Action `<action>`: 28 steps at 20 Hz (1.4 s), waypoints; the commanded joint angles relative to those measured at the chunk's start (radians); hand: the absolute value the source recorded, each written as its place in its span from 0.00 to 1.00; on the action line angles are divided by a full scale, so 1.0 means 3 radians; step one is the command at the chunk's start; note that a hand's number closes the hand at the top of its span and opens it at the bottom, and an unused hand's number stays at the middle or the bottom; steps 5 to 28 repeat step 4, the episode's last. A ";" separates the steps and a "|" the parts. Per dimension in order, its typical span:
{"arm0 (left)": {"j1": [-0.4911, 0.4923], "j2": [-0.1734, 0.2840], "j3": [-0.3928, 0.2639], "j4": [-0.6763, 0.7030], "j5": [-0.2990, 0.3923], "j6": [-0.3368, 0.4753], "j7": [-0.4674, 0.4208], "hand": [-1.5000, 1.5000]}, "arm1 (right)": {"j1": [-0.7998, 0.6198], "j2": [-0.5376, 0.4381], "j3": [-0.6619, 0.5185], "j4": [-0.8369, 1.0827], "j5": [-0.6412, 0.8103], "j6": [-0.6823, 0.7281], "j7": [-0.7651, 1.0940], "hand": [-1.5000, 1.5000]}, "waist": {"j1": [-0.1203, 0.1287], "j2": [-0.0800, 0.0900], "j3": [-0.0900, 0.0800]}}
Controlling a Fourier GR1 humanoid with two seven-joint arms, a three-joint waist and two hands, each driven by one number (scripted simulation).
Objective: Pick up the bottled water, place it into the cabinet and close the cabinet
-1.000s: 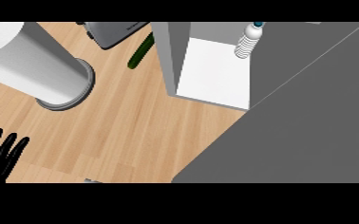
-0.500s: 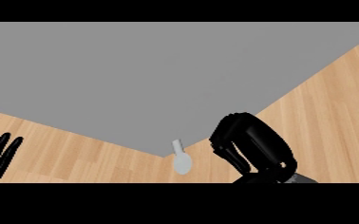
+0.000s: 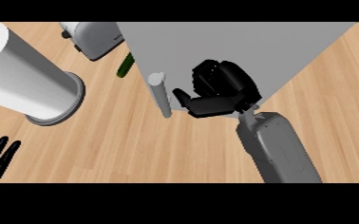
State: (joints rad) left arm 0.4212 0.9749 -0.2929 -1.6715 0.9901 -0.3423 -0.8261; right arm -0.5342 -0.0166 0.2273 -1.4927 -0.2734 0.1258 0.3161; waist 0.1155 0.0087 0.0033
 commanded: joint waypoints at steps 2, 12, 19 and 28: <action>0.0128 -0.0029 0.0060 0.0041 -0.0076 -0.0188 -0.0182 0.00 | -0.0755 -0.0049 -0.0488 0.0843 0.0075 -0.0105 -0.0191 1.00 | -0.0017 0.0034 -0.0014; -0.0045 -0.0137 -0.0006 -0.0023 -0.0070 -0.0041 -0.0060 0.00 | -0.0803 -0.0037 -0.0479 0.0964 0.0070 -0.0036 -0.0300 1.00 | -0.0061 0.0067 -0.0014; -0.0045 -0.0137 -0.0006 -0.0023 -0.0070 -0.0041 -0.0060 0.00 | -0.0803 -0.0037 -0.0479 0.0964 0.0070 -0.0036 -0.0300 1.00 | -0.0061 0.0067 -0.0014; -0.0045 -0.0137 -0.0006 -0.0023 -0.0070 -0.0041 -0.0060 0.00 | -0.0803 -0.0037 -0.0479 0.0964 0.0070 -0.0036 -0.0300 1.00 | -0.0061 0.0067 -0.0014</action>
